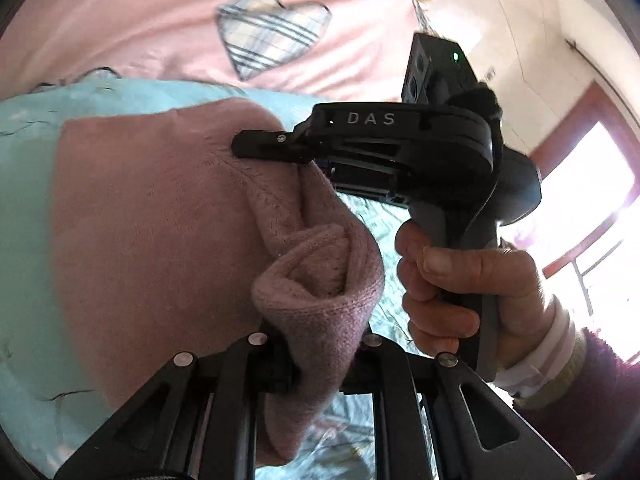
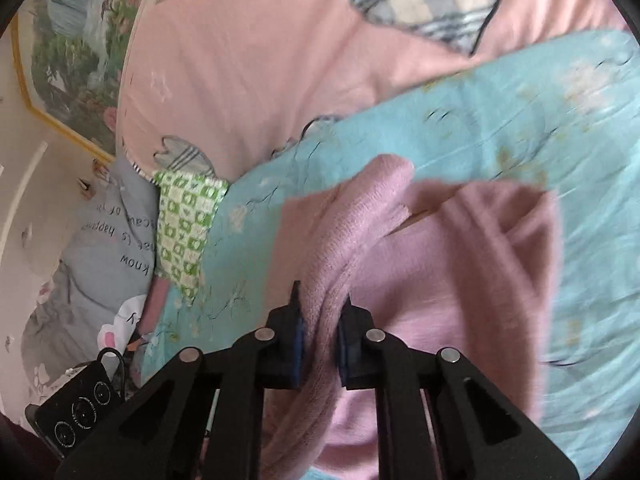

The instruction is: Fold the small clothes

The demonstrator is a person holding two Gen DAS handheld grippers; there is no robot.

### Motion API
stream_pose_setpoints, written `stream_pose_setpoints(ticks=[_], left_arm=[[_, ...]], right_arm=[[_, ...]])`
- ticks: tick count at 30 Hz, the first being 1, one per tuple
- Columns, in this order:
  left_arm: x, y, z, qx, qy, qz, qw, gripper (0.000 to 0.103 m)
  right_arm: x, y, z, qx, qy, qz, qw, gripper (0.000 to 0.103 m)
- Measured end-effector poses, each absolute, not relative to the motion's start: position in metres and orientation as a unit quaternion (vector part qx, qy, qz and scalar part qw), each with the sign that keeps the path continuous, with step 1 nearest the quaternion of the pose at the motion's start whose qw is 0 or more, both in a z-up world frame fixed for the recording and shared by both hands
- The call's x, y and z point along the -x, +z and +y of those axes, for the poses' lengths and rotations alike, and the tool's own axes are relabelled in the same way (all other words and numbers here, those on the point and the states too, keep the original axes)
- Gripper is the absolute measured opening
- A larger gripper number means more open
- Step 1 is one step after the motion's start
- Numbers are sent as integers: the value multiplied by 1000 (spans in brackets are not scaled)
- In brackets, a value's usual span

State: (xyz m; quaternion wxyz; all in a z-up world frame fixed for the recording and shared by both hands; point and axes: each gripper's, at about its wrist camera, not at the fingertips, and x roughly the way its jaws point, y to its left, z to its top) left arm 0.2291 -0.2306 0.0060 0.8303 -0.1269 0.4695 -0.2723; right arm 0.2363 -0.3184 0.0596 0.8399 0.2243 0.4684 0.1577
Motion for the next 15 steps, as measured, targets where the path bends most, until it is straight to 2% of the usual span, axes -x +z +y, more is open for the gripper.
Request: stream_pose_setpoints(ticks=[7, 15], left_arm=[[-242, -58, -277, 93, -267, 530, 799, 13], [-237, -55, -277, 105, -284, 520, 798, 15]], right_arm=[[-225, 11, -374, -203, 83, 516, 828, 14], [-218, 6, -384, -201, 61, 498, 842, 14]])
